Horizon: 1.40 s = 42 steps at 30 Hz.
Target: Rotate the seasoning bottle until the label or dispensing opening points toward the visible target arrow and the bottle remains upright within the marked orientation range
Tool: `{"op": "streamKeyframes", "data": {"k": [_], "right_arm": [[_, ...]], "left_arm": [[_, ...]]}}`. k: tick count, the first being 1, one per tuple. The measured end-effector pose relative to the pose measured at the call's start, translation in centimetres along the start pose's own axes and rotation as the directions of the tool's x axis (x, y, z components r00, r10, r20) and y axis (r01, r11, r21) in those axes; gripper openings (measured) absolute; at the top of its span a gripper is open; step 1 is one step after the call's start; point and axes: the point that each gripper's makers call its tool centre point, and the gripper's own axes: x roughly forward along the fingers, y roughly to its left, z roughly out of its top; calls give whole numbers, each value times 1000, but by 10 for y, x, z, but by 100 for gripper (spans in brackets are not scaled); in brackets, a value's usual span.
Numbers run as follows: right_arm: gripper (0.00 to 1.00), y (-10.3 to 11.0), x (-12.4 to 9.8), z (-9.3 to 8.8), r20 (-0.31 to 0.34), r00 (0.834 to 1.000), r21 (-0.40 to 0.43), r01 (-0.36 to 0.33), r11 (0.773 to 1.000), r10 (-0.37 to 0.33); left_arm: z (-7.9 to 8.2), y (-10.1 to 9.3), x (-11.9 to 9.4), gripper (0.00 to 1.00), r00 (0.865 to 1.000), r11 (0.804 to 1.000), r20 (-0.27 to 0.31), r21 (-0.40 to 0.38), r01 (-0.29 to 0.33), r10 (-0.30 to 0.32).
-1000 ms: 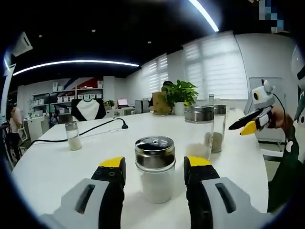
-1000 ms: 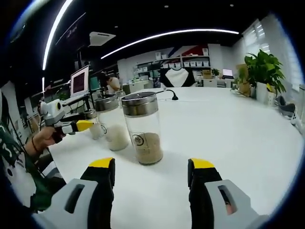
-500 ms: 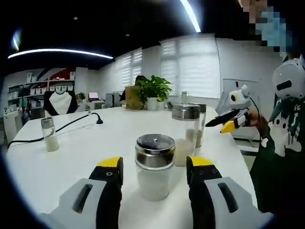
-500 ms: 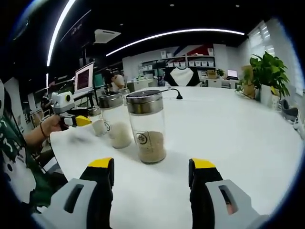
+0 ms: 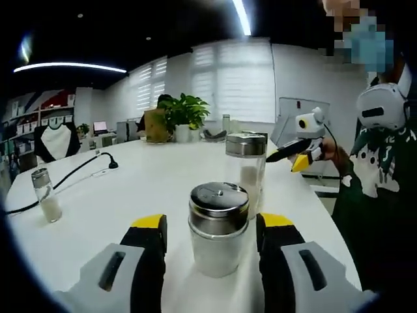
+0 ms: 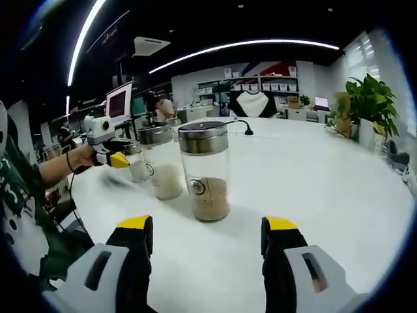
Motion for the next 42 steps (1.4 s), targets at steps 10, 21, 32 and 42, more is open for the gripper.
{"op": "streamKeyframes", "data": {"k": [10,21,32,42], "right_arm": [[79,10,1,7,24,999,-48,-35,998,37],[80,8,2,2,-2,1000,-57,-28,998,28],[88,8,5,-1,-11,1000,-51,-25,998,24],[92,6,6,0,-7,1000,-38,-20,999,19]], "left_arm": [[0,-4,5,45,999,999,4,-18,44,-44],[-2,-12,9,38,998,997,-5,-27,68,-68],[-2,-9,9,37,999,999,-11,-23,41,-41],[-3,-6,7,37,1000,1000,-13,-25,0,-1]]}}
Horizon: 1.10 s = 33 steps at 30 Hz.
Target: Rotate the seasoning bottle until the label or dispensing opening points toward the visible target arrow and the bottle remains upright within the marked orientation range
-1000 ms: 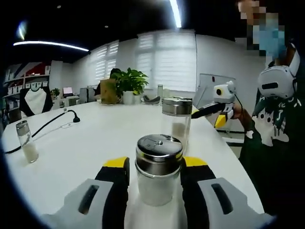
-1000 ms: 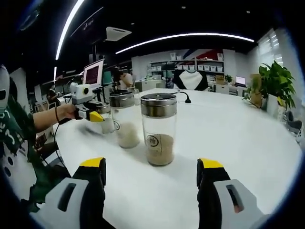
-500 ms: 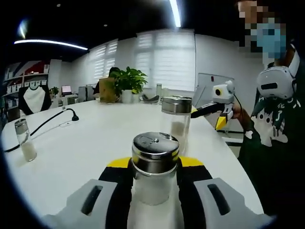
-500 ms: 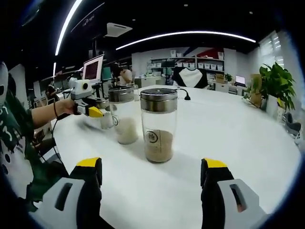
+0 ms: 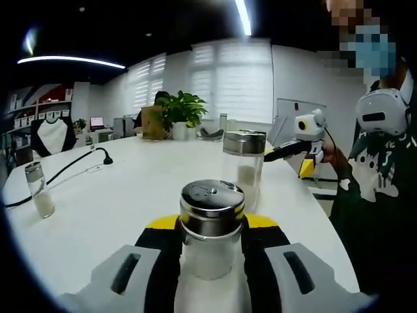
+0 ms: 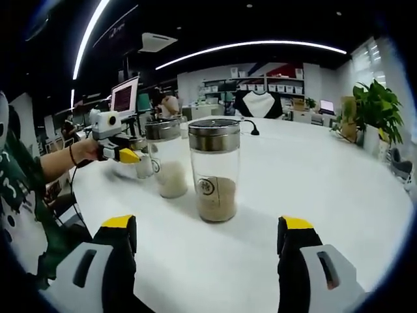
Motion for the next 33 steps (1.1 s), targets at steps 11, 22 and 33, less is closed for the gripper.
{"op": "streamKeyframes", "data": {"k": [11,22,33], "right_arm": [[96,-1,-1,0,3,1000,-9,8,1000,-8],[96,3,-2,6,26,1000,23,-11,1000,10],[96,2,0,3,12,1000,39,-8,999,8]], "left_arm": [[0,4,-1,37,998,998,10,-14,-59,59],[-1,8,0,37,984,984,-23,-17,-176,176],[-2,8,-1,36,948,948,-7,-25,-318,318]]}}
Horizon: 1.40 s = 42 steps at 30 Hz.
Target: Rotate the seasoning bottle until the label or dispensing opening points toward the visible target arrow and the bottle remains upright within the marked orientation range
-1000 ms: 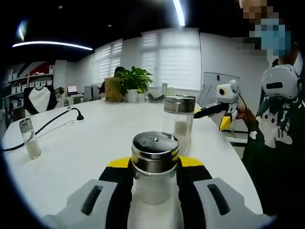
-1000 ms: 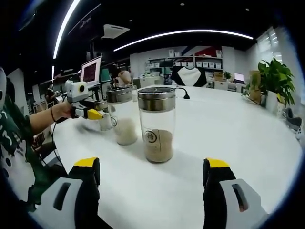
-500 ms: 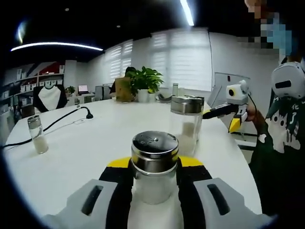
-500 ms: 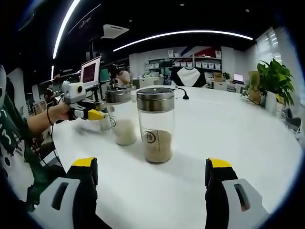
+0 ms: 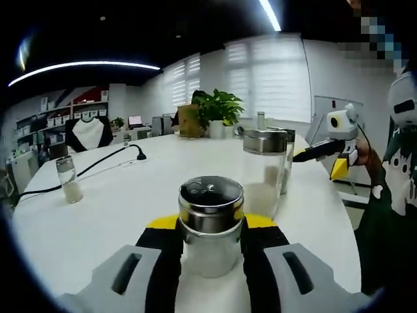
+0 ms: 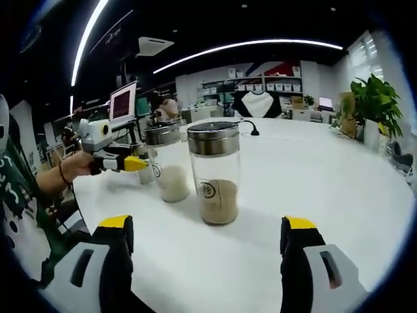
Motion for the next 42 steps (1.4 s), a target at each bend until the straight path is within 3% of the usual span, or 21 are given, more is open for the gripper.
{"op": "streamKeyframes", "data": {"k": [8,12,14,25,28,36,42], "right_arm": [[96,-1,1,-1,-4,1000,5,9,1000,-9],[97,-2,1,-1,1,1000,-4,9,1000,-9],[97,-3,1,0,6,1000,-3,13,1000,-13],[97,-6,1,-3,1,1000,2,19,1000,-19],[96,-9,2,-5,-4,1000,5,28,1000,-28],[96,-5,3,-4,-6,1000,0,22,1000,-22],[96,-6,2,-4,-11,1000,-11,26,1000,-26]], "left_arm": [[0,4,0,36,992,992,-10,-18,-122,122],[-1,3,-2,36,989,989,-35,-34,-147,145],[-2,6,-1,36,981,980,-20,-49,-194,194],[-4,6,-5,36,951,949,10,-68,-307,308],[-4,7,-6,36,936,933,8,-80,-351,353],[-5,8,-8,36,911,907,0,-90,-411,413],[-6,9,-9,36,905,901,-8,-90,-424,425]]}}
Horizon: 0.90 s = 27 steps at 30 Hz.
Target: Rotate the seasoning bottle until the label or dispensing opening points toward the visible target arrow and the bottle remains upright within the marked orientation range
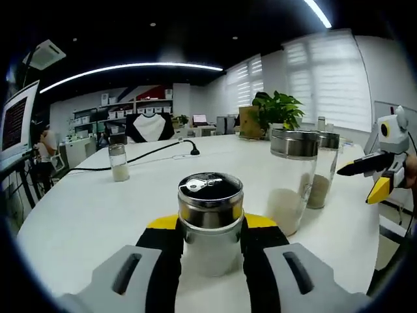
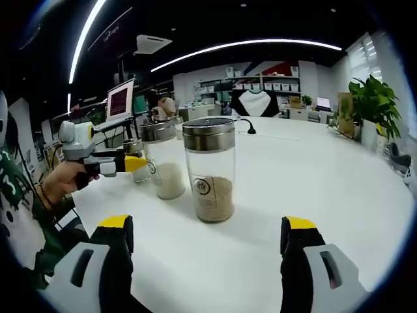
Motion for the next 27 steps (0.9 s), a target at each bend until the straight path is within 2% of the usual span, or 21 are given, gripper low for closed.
{"op": "streamKeyframes", "data": {"k": [5,7,10,12,14,16,17,18,19,20,21,22,23,24,26,27], "right_arm": [[96,1,-1,1,3,1000,-3,0,1000,0],[96,2,-1,2,2,1000,-5,0,1000,0],[96,1,-1,2,4,1000,-8,2,1000,-2],[96,-1,-1,2,7,1000,-12,10,1000,-10],[96,-2,-1,2,6,1000,-8,11,1000,-11],[96,-2,-1,1,3,1000,-4,12,1000,-12],[96,-2,-1,1,3,1000,-4,12,1000,-12],[96,-2,-1,1,4,1000,-5,11,1000,-11],[96,-2,-1,1,5,1000,-5,10,1000,-10],[96,-2,-1,2,6,1000,-4,8,1000,-8],[96,-2,-1,2,7,1000,-4,8,1000,-8],[96,-2,-1,2,9,1000,-7,9,1000,-9],[96,-3,-2,3,13,1000,-10,11,1000,-11],[96,-3,-2,3,15,1000,-11,12,1000,-11],[96,-3,-3,4,18,1000,-11,12,1000,-12],[96,-3,-3,4,17,1000,-11,13,1000,-13]], "left_arm": [[0,1,0,36,1000,1000,6,-16,-10,10],[0,0,0,36,1000,1000,15,1,4,-4],[0,0,-1,37,1000,1000,25,-18,8,-8],[6,1,-4,42,998,1000,57,-14,12,-12],[11,0,-6,48,997,999,77,-13,29,-28],[13,-2,-7,49,994,997,71,9,77,-78],[13,-3,-7,53,993,995,65,19,99,-100],[11,-3,-6,60,989,989,38,41,140,-142],[13,-1,-6,68,987,988,44,36,150,-152],[19,-3,-8,68,976,978,71,47,204,-207],[20,-4,-10,66,969,972,72,39,232,-235],[21,-1,-11,63,968,971,68,14,239,-240],[22,2,-12,64,964,967,68,24,254,-255],[23,0,-13,65,955,956,64,55,287,-290],[23,1,-13,64,949,951,65,48,307,-309],[25,-4,-13,65,932,935,87,1,354,-353]]}}
